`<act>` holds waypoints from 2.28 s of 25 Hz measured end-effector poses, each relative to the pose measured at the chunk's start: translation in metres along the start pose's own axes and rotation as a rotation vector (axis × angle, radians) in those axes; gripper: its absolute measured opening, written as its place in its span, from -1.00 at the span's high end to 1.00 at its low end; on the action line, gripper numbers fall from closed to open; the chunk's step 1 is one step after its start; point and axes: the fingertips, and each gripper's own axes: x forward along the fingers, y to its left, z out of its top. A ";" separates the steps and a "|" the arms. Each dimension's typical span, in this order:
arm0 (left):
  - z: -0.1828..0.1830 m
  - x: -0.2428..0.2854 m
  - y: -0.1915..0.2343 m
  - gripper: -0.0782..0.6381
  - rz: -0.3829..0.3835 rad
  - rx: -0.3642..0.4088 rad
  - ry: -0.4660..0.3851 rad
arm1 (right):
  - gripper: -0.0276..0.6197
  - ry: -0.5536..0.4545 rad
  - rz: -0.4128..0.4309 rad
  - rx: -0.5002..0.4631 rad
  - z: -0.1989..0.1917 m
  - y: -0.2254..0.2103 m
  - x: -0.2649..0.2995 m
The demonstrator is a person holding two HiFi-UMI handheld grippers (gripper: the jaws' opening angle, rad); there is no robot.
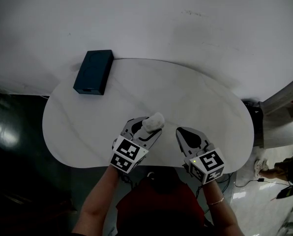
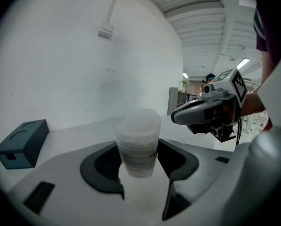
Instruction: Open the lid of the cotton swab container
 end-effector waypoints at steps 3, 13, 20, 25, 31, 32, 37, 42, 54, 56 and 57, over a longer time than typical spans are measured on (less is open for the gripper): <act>-0.003 -0.011 -0.007 0.11 -0.017 0.008 -0.008 | 0.87 -0.009 0.019 -0.006 -0.002 0.012 -0.006; -0.012 -0.039 -0.031 0.10 -0.068 0.054 0.008 | 0.86 -0.025 0.126 -0.070 0.003 0.055 -0.025; -0.020 -0.050 -0.044 0.10 -0.107 0.068 0.016 | 0.86 -0.009 0.210 -0.107 0.001 0.080 -0.031; -0.025 -0.055 -0.053 0.10 -0.138 0.082 0.024 | 0.85 0.007 0.266 -0.163 -0.001 0.091 -0.033; -0.030 -0.057 -0.061 0.11 -0.160 0.097 0.031 | 0.58 0.051 0.297 -0.176 -0.007 0.100 -0.036; -0.030 -0.057 -0.061 0.10 -0.164 0.098 0.031 | 0.57 0.055 0.297 -0.183 -0.007 0.100 -0.036; -0.029 -0.055 -0.069 0.10 -0.198 0.116 0.036 | 0.41 0.105 0.307 -0.256 -0.010 0.094 -0.035; -0.030 -0.050 -0.078 0.10 -0.240 0.150 0.062 | 0.32 0.177 0.347 -0.394 -0.010 0.091 -0.035; -0.032 -0.029 -0.095 0.10 -0.266 0.191 0.115 | 0.28 0.459 0.431 -0.951 -0.023 0.089 -0.031; -0.031 -0.026 -0.095 0.11 -0.266 0.187 0.118 | 0.28 0.486 0.437 -0.990 -0.024 0.087 -0.029; -0.031 -0.025 -0.096 0.11 -0.265 0.185 0.120 | 0.28 0.501 0.445 -1.007 -0.025 0.086 -0.029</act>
